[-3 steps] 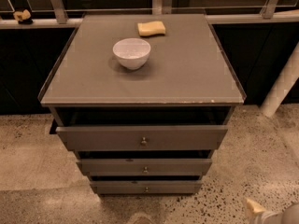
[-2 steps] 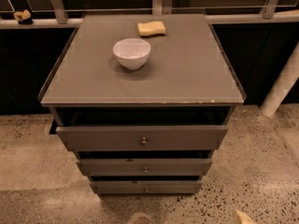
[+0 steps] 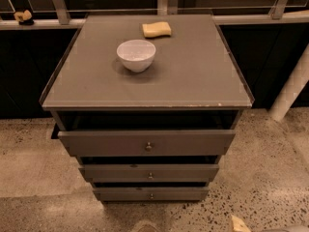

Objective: Open middle drawer

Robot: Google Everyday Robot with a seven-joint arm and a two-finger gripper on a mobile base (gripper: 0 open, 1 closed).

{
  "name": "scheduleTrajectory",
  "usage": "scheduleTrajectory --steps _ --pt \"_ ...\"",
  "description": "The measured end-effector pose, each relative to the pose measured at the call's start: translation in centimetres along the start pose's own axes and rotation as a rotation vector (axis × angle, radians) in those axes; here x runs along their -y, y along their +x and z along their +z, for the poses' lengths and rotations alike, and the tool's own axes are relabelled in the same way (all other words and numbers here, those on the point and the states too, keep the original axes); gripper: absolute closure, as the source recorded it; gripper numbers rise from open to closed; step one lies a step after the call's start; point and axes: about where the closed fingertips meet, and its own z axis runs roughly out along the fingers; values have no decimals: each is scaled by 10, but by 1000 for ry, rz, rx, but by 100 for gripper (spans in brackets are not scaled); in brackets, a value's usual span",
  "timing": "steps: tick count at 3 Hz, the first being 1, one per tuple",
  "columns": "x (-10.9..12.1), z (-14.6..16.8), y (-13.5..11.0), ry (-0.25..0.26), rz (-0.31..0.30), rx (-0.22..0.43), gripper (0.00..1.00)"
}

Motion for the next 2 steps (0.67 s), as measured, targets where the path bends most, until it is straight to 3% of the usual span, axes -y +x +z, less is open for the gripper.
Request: scheduleTrajectory --steps 2 --pt "32 41 -32 21 -183 101 0"
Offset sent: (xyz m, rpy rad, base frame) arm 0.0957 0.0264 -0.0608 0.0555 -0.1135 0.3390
